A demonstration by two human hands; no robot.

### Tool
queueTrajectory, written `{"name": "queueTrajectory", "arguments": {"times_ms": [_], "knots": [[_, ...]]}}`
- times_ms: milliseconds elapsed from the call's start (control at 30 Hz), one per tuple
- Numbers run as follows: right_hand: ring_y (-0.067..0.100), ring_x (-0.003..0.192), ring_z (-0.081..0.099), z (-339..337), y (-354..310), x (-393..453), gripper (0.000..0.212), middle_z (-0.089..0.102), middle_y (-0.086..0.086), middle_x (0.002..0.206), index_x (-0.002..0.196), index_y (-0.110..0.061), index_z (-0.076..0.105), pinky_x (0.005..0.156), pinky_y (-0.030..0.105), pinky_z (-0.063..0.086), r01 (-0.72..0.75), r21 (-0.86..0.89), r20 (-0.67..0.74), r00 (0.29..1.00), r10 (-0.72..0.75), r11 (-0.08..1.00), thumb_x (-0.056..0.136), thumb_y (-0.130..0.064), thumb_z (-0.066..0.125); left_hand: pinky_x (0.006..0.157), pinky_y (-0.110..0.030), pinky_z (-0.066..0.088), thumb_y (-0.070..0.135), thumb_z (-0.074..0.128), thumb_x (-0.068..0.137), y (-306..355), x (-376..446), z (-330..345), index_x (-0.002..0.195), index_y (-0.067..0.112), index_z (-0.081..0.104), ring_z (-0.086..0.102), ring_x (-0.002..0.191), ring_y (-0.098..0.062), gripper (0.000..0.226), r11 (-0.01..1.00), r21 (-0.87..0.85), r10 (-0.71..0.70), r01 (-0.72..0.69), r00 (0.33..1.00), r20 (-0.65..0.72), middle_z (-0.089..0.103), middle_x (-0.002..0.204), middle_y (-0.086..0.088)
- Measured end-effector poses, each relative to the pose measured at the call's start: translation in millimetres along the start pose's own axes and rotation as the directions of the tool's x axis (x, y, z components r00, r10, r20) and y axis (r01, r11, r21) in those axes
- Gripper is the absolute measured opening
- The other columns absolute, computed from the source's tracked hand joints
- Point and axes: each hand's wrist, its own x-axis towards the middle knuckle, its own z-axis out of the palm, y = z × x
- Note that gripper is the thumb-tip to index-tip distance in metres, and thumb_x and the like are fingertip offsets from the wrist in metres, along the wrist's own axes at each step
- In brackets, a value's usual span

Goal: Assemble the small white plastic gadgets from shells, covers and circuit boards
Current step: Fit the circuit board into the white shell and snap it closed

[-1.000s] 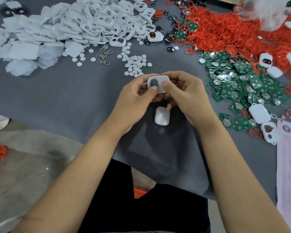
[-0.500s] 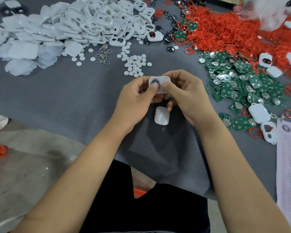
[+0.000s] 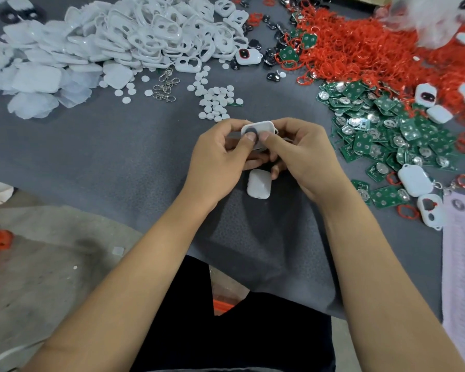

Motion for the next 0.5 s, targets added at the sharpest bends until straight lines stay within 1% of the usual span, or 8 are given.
{"name": "queueTrajectory", "arguments": {"times_ms": [100,133,233,300,367,433,500], "knots": [[0.010,0.061,0.056,-0.1,-1.5,-0.9,0.012,0.065,0.009,0.078,0.107,-0.001,0.074,0.048,0.025,0.051,-0.034,0.039,0.007,0.999,0.034,0.999,0.098,-0.003,0.066,0.069,-0.025,0.062,0.009,0.062,0.104,-2.4,0.0,-0.6,0.119,0.006,0.068,0.080,0.083,-0.019,0.016,0.998,0.056,0.020,-0.020,1.000,0.002,0.079,0.093,-0.008],[0.010,0.061,0.056,-0.2,-2.1,-1.0,0.011,0.064,0.010,0.076,0.107,0.000,0.073,0.048,0.024,0.051,-0.047,0.053,0.007,0.999,0.047,0.997,0.098,-0.002,0.066,0.069,-0.025,0.062,0.009,0.062,0.104,-3.3,0.3,-0.5,0.118,0.007,0.068,0.079,0.083,-0.018,0.016,0.997,0.077,0.028,-0.028,1.000,0.002,0.079,0.093,-0.007],[0.011,0.057,0.055,-1.1,-3.0,0.0,0.008,0.061,0.002,0.063,0.103,0.001,0.073,0.050,0.024,0.054,-0.087,0.086,-0.006,0.996,0.087,0.992,0.098,0.000,0.066,0.068,-0.026,0.063,0.009,0.062,0.104,-6.3,0.8,0.7,0.118,0.008,0.068,0.079,0.079,-0.018,0.016,0.992,0.117,0.047,-0.047,0.999,-0.005,0.078,0.091,-0.008],[0.010,0.056,0.055,-0.2,-3.3,0.3,0.007,0.060,-0.001,0.059,0.098,-0.003,0.073,0.054,0.025,0.056,-0.104,0.103,-0.013,0.994,0.106,0.989,0.097,-0.001,0.067,0.068,-0.028,0.064,0.008,0.061,0.104,-8.2,1.5,0.8,0.117,0.009,0.068,0.079,0.080,-0.019,0.015,0.991,0.121,0.056,-0.054,0.998,-0.008,0.078,0.091,-0.009],[0.010,0.056,0.055,1.8,-2.9,-0.1,0.008,0.060,-0.004,0.057,0.095,-0.005,0.072,0.059,0.029,0.060,-0.112,0.110,-0.020,0.993,0.114,0.988,0.098,-0.001,0.067,0.071,-0.034,0.065,0.008,0.061,0.104,-9.7,2.4,0.3,0.116,0.010,0.069,0.080,0.082,-0.021,0.015,0.991,0.119,0.060,-0.059,0.998,-0.004,0.079,0.093,-0.010],[0.010,0.058,0.056,2.5,-2.5,-0.1,0.008,0.059,-0.003,0.058,0.095,-0.006,0.072,0.064,0.034,0.063,-0.117,0.113,-0.032,0.992,0.121,0.987,0.098,-0.002,0.066,0.072,-0.039,0.066,0.007,0.061,0.104,-10.7,2.8,1.0,0.117,0.008,0.069,0.080,0.084,-0.022,0.015,0.991,0.121,0.060,-0.059,0.998,-0.001,0.079,0.095,-0.011],[0.009,0.059,0.056,1.8,-2.9,0.1,0.009,0.060,0.001,0.062,0.095,-0.006,0.073,0.065,0.034,0.063,-0.129,0.119,-0.021,0.991,0.132,0.984,0.098,-0.002,0.066,0.073,-0.040,0.066,0.007,0.061,0.103,-10.5,2.1,1.4,0.116,0.007,0.069,0.080,0.084,-0.023,0.015,0.991,0.125,0.058,-0.056,0.998,-0.009,0.079,0.095,-0.012]]}}
